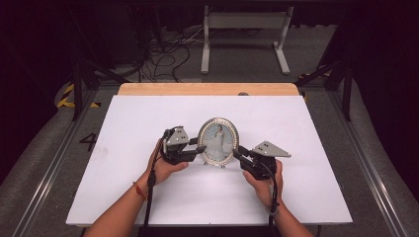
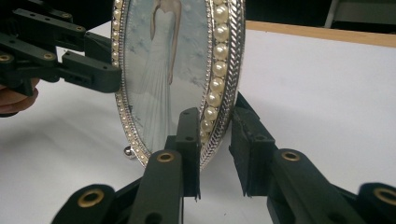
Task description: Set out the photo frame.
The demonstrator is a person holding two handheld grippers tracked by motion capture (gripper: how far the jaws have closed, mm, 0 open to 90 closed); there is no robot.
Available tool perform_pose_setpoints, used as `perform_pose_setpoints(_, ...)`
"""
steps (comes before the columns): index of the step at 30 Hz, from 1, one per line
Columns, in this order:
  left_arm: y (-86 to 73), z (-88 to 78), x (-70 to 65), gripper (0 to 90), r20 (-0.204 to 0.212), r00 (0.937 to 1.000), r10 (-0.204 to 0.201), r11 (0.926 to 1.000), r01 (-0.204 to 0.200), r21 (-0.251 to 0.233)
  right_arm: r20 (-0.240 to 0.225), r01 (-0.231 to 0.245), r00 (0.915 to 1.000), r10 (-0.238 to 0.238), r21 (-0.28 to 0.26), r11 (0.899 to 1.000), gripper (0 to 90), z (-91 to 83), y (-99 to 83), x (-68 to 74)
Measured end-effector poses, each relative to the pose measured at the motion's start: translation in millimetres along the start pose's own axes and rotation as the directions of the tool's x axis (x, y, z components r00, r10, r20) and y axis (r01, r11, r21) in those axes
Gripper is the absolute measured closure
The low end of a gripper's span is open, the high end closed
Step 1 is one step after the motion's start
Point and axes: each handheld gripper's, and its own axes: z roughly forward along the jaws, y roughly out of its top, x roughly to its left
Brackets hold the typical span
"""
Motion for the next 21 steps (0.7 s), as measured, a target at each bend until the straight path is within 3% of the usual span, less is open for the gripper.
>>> perform_pose_setpoints(3,0.6,-2.0,-1.8,69.0,0.013,0.9998,0.012,0.9999,-0.012,0.003,0.001,-0.008,1.0000,0.008,0.003,1.000,73.6,2.4,-0.4,-1.3)
perform_pose_setpoints(4,1.6,-4.2,-3.1,69.8,0.012,0.9995,0.030,0.9994,-0.030,0.014,-0.002,-0.007,1.0000,0.007,0.003,1.000,73.4,4.0,0.1,-2.5)
perform_pose_setpoints(11,-2.7,-6.7,-9.3,69.1,-0.001,0.9988,0.050,0.9971,-0.050,0.057,-0.010,0.001,1.0000,-0.001,0.005,1.000,73.6,6.2,4.9,-3.6)
perform_pose_setpoints(21,-4.2,-5.7,-8.5,69.2,0.001,0.9997,0.023,0.9988,-0.023,0.043,0.005,0.015,0.9999,-0.015,0.010,1.000,73.5,5.7,2.1,-0.2)
